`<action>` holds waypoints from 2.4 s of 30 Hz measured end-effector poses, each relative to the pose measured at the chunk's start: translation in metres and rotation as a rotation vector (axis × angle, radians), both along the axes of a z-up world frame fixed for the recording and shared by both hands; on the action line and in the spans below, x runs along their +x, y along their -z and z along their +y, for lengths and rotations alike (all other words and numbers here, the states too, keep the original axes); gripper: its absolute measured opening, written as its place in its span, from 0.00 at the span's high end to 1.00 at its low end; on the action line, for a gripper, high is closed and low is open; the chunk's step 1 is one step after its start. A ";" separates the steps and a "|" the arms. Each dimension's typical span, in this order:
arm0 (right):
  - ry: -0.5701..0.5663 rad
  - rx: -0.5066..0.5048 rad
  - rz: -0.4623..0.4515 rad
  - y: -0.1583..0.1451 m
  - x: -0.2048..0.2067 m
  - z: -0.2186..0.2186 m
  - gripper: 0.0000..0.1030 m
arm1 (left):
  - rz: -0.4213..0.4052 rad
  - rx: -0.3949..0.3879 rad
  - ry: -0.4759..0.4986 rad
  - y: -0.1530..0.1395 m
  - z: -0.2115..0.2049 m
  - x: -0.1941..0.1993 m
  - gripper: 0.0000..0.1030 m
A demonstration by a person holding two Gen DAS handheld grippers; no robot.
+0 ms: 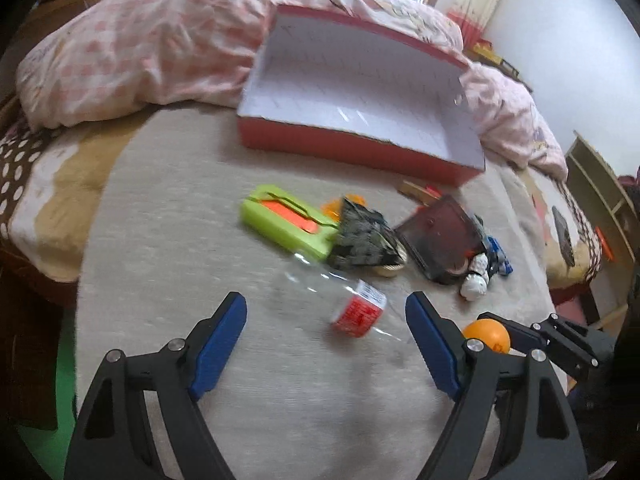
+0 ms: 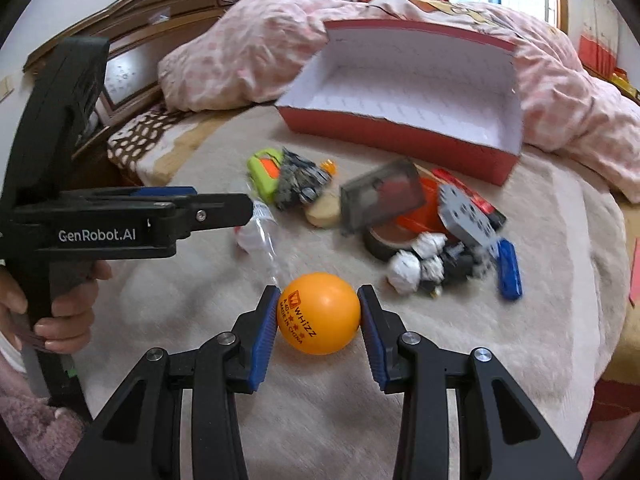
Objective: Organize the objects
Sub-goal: 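Grasp the clear red-labelled bottle with the left gripper and lift it upright while right holds ball, then carry ball and bottle into the red box, opening right then left gripper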
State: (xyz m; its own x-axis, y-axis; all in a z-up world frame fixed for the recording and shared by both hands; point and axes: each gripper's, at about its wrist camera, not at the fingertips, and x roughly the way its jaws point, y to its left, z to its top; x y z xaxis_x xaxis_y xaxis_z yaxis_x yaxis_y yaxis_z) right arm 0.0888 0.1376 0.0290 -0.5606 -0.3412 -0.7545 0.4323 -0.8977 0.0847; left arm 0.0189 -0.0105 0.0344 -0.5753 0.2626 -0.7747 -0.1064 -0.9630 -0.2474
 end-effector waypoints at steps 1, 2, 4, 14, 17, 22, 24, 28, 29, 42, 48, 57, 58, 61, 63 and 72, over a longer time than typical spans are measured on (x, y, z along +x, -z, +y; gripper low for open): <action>0.005 0.001 -0.002 0.001 -0.001 0.000 0.61 | -0.021 -0.003 -0.003 0.003 0.005 -0.003 0.20; 0.010 0.004 -0.003 0.003 0.000 0.001 0.61 | -0.039 0.004 -0.005 0.006 0.008 -0.005 0.20; 0.014 0.001 -0.006 0.007 0.001 0.002 0.61 | -0.071 0.020 -0.021 0.011 0.012 -0.011 0.20; 0.025 -0.025 -0.012 0.017 0.003 0.007 0.61 | -0.046 -0.109 -0.027 0.019 0.021 -0.011 0.49; 0.026 -0.025 -0.010 0.017 0.004 0.008 0.61 | -0.037 -0.111 -0.016 0.018 0.017 -0.008 0.61; 0.032 -0.026 -0.010 0.017 0.005 0.007 0.61 | -0.023 -0.086 0.008 0.017 0.007 0.000 0.68; 0.033 -0.026 -0.010 0.016 0.005 0.008 0.61 | -0.001 -0.085 0.030 0.015 0.004 0.008 0.68; 0.034 -0.039 -0.015 0.014 0.002 0.009 0.61 | 0.047 -0.098 0.057 0.008 0.003 0.020 0.68; 0.035 -0.042 -0.018 0.013 0.001 0.009 0.61 | 0.055 -0.095 0.063 0.005 0.003 0.021 0.68; 0.023 -0.078 -0.024 -0.025 -0.029 0.006 0.61 | 0.160 -0.069 0.118 -0.036 0.007 -0.004 0.68; 0.030 -0.062 -0.011 -0.040 -0.065 0.007 0.61 | 0.187 -0.073 0.121 -0.052 0.011 -0.040 0.68; 0.091 -0.044 -0.002 -0.057 -0.128 0.016 0.61 | 0.191 -0.081 0.136 -0.055 0.022 -0.109 0.68; 0.102 -0.042 0.002 -0.058 -0.138 0.018 0.61 | 0.190 -0.083 0.137 -0.054 0.023 -0.116 0.68; 0.131 -0.036 0.006 -0.058 -0.159 0.022 0.61 | 0.177 -0.091 0.132 -0.050 0.026 -0.142 0.68; 0.153 -0.025 0.004 -0.055 -0.175 0.024 0.61 | 0.167 -0.089 0.129 -0.047 0.027 -0.156 0.68; 0.200 0.025 0.003 -0.041 -0.219 0.028 0.61 | 0.118 -0.120 0.113 -0.026 0.034 -0.196 0.68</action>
